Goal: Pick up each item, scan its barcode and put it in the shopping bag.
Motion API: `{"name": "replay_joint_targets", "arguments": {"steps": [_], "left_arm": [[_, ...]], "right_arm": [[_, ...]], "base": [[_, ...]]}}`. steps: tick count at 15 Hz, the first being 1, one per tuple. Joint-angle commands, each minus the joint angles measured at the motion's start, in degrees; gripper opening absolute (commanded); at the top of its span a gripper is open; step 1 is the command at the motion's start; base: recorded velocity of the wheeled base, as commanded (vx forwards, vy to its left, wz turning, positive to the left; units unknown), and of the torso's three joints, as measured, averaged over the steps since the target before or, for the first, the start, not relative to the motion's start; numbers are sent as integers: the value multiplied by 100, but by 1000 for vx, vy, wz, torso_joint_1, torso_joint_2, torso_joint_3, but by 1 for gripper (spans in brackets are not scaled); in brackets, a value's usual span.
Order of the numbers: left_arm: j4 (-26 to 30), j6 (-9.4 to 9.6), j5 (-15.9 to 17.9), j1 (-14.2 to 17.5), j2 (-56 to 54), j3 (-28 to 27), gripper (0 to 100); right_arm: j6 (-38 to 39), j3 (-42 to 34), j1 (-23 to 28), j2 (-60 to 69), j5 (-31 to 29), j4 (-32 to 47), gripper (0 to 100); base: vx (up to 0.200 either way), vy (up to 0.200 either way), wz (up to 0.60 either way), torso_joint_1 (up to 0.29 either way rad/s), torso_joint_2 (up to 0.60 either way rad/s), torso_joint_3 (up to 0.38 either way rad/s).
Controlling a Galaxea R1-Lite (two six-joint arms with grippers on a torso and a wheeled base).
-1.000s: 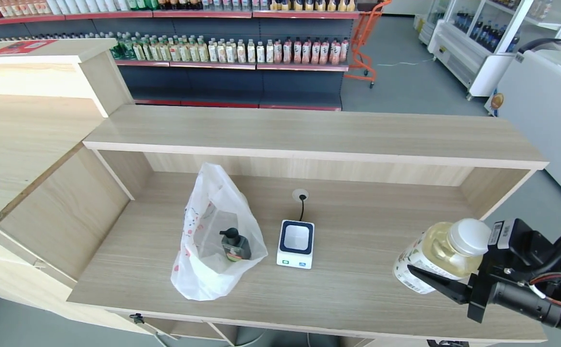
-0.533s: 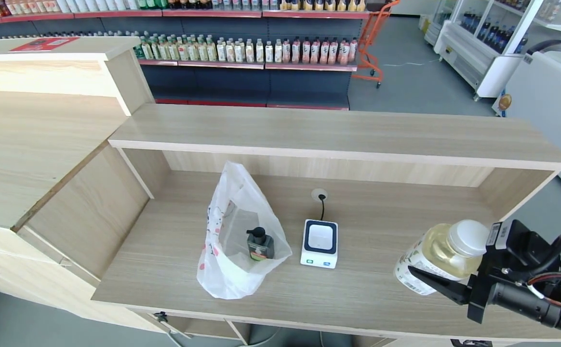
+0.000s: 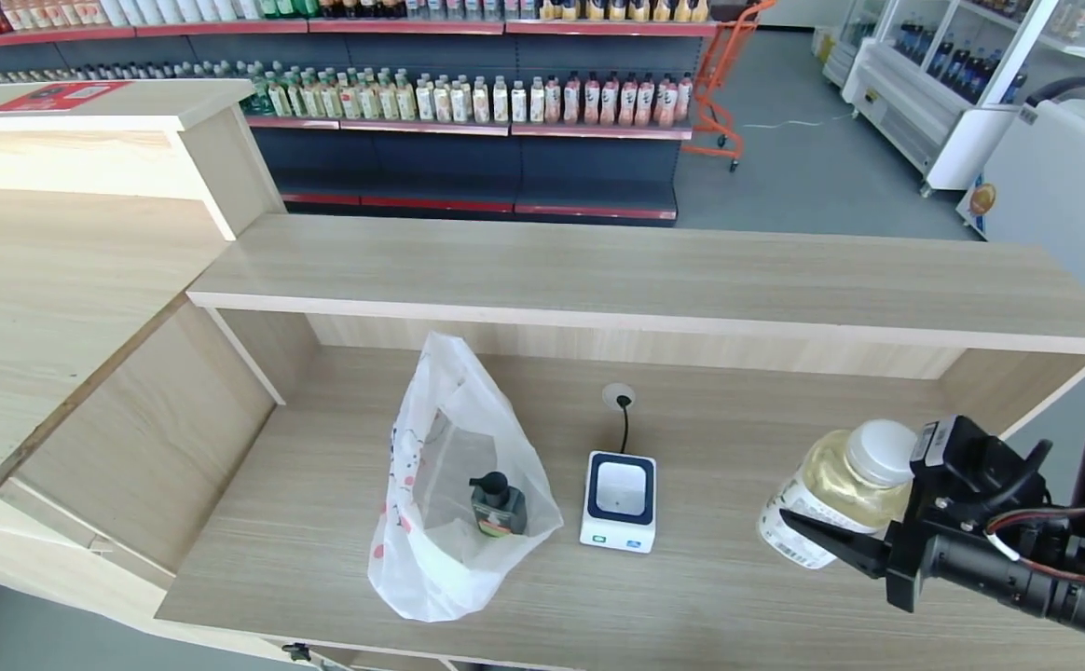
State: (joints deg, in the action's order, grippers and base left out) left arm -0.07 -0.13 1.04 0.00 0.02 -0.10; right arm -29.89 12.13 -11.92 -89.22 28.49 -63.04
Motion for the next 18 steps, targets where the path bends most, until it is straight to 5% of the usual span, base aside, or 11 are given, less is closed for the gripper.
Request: {"name": "replay_joint_targets", "arguments": {"steps": [1,4,9,18], "left_arm": [[-1,-4,2,0,-2,1,100],[-1,-4,2,0,-2,1,100],[-1,-4,2,0,-2,1,100],[-1,-4,2,0,-2,1,100]], "right_arm": [[27,281,32,-570,78,11,0],[-8,685,-188,-1335,438,-350,0],[-834,870,-293,-3382,1106,-2696,0],[-1651,1916,-399,-4376,1774,-2696,0]], "base": [[0,0,0,0,0,0],[0,0,0,0,0,0],[0,0,0,0,0,0],[0,0,0,0,0,0]]}}
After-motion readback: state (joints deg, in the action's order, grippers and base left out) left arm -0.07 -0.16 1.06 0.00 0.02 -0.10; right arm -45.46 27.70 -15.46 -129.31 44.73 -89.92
